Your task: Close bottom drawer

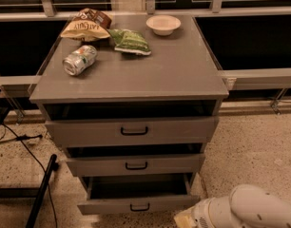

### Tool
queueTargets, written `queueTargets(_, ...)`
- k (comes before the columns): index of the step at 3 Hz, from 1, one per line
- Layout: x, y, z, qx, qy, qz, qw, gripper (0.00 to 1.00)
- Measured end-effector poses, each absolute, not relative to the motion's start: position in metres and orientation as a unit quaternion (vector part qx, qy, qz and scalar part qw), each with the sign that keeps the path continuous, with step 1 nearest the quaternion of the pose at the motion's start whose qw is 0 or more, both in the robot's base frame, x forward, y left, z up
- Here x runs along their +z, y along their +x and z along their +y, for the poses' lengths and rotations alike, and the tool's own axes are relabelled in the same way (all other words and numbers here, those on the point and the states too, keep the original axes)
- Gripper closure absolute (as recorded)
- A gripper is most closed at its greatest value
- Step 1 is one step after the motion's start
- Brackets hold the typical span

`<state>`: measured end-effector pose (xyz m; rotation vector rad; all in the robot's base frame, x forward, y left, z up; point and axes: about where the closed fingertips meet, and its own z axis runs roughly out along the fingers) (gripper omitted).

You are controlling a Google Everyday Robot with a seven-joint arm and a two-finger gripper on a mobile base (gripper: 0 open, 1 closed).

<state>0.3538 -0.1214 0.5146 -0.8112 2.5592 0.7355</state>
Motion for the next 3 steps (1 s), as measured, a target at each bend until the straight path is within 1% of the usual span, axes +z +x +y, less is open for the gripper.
queueTargets(1, 0.461, 0.339, -0.135, 0.243, -0.211, 0.935, 0.151, 1.00)
queueTargets(2, 0.405, 0.337, -0.143, 0.229, -0.154, 0.948, 0.155, 1.00)
queueTargets(3, 0.389, 0.351, -0.150, 0.210, -0.132, 0.951, 0.183, 1.00)
